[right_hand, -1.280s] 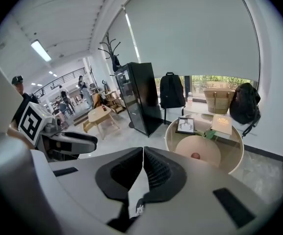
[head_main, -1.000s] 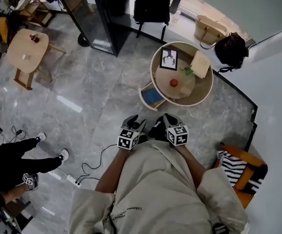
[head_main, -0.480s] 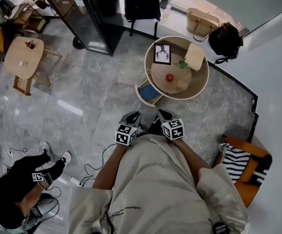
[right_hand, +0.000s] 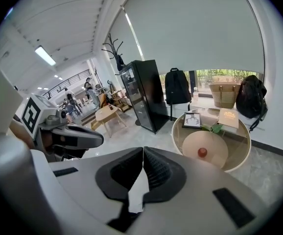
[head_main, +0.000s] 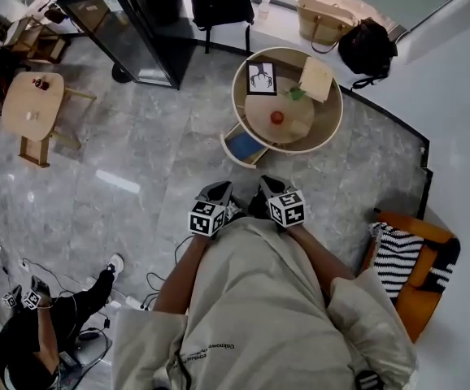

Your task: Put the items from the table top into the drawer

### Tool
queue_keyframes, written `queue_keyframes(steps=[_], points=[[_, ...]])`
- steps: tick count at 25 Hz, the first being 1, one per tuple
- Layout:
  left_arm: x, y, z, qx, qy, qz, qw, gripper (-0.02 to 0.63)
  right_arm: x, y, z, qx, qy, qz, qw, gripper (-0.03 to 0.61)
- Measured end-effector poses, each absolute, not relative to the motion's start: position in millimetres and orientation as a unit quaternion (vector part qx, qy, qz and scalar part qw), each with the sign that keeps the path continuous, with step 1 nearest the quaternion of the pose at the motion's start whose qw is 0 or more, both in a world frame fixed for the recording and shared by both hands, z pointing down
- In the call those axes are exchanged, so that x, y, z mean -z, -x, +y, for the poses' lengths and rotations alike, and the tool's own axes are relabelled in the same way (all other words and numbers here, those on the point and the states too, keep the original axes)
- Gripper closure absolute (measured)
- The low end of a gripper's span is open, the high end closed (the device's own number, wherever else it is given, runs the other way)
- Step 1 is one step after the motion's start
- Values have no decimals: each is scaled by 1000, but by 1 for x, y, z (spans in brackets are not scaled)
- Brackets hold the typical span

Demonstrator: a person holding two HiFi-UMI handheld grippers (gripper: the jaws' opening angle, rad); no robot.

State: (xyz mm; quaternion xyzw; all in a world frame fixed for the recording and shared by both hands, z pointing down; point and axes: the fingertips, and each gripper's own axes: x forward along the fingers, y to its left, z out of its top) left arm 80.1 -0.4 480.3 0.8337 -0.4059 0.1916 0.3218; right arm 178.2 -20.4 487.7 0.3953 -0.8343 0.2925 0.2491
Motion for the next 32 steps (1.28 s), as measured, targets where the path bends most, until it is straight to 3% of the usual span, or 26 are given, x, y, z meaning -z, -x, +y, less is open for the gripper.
queue_keyframes(steps=[32], points=[[-486,-59,16,-175,-819,-426,342,591,-502,-164,3,-301,-385,-829,273,545]])
